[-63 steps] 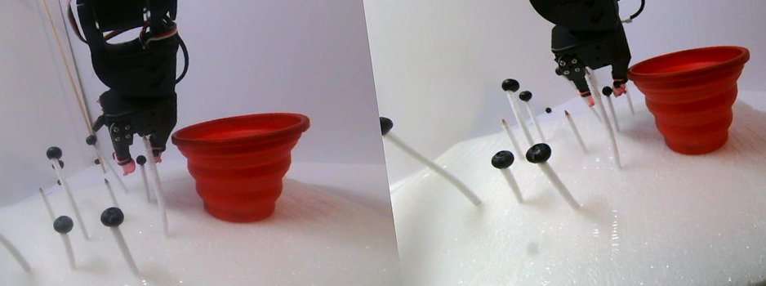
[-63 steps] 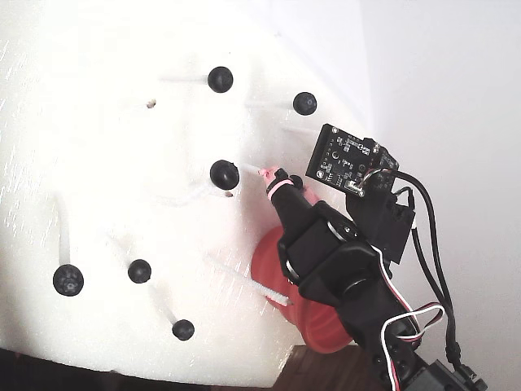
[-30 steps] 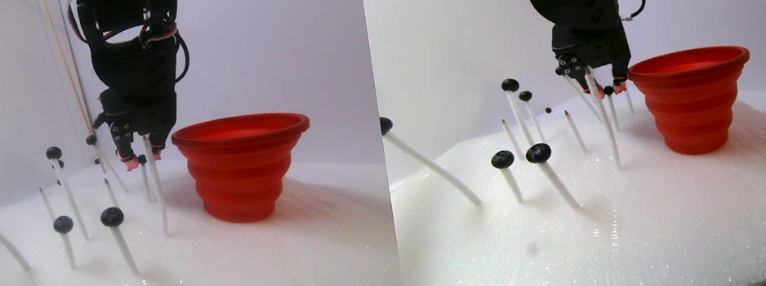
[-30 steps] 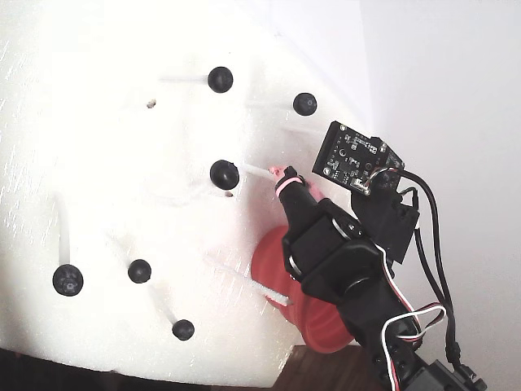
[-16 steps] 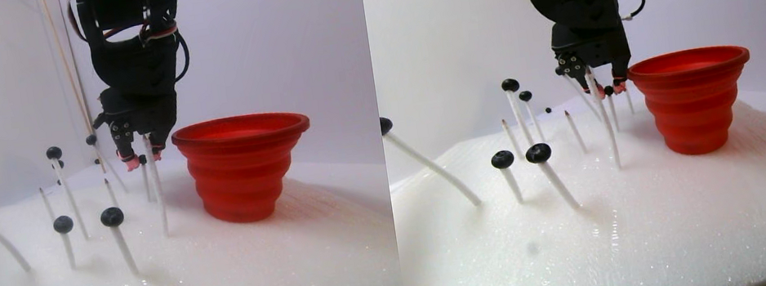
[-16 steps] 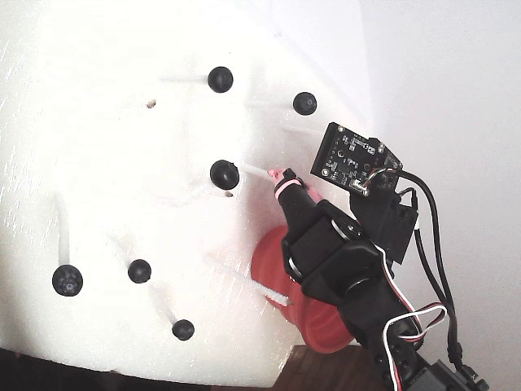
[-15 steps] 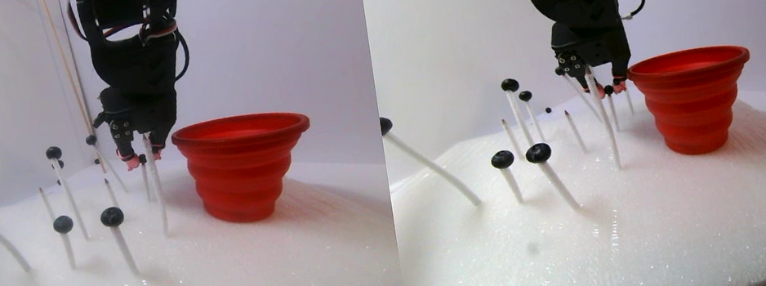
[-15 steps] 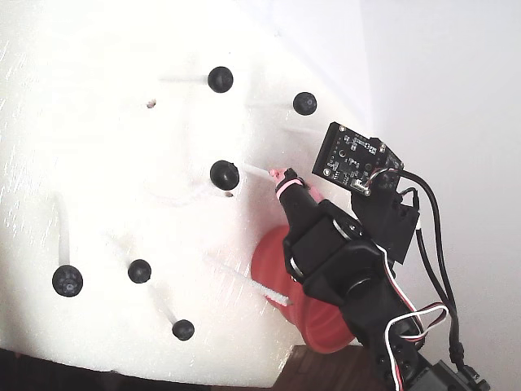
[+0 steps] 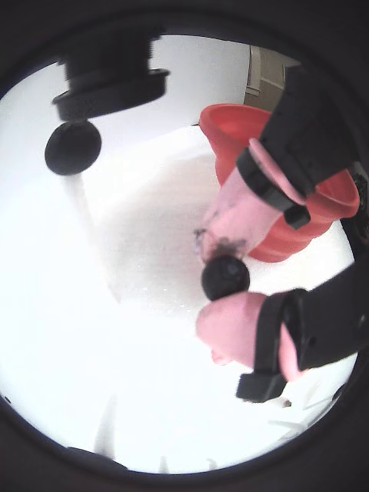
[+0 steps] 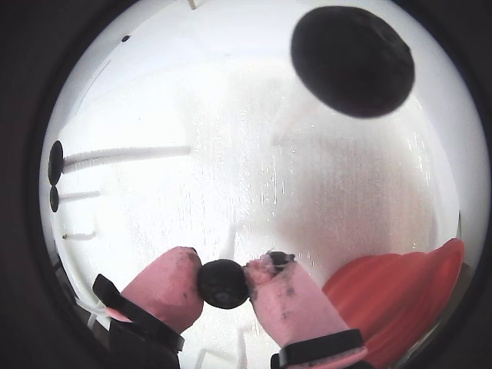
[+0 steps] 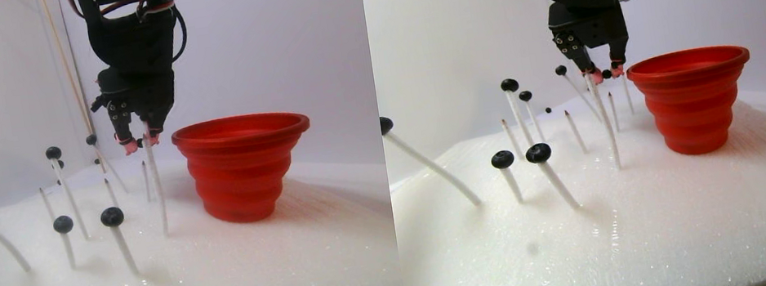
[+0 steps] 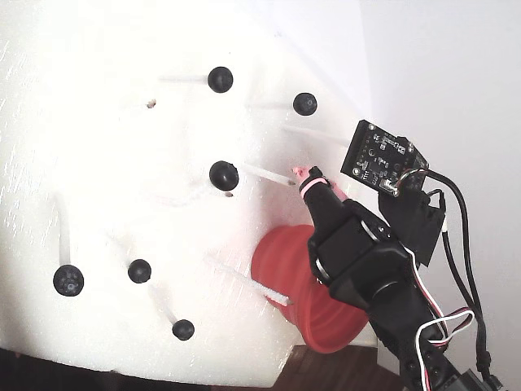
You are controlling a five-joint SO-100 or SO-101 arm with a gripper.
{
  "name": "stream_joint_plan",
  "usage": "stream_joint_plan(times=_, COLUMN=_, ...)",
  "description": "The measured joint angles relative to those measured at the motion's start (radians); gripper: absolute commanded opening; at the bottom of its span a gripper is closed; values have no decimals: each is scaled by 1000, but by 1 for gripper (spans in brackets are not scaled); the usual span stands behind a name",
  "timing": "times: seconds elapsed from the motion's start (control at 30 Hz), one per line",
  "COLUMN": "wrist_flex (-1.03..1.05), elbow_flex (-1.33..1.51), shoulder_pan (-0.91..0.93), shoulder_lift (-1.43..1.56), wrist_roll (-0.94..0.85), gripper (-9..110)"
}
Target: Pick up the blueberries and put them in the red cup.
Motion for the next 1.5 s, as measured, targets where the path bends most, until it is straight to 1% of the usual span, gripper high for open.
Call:
stream_joint_plan(times=1.03, wrist_flex=253, elbow_flex=112, shoulder_pan=75, shoulder_lift=319, wrist_roll=-25, gripper=11)
stream_joint_plan(times=1.5, wrist_flex=351, elbow_flex=143, shoulder_pan=121, shoulder_lift=414, wrist_roll=-37, gripper=11)
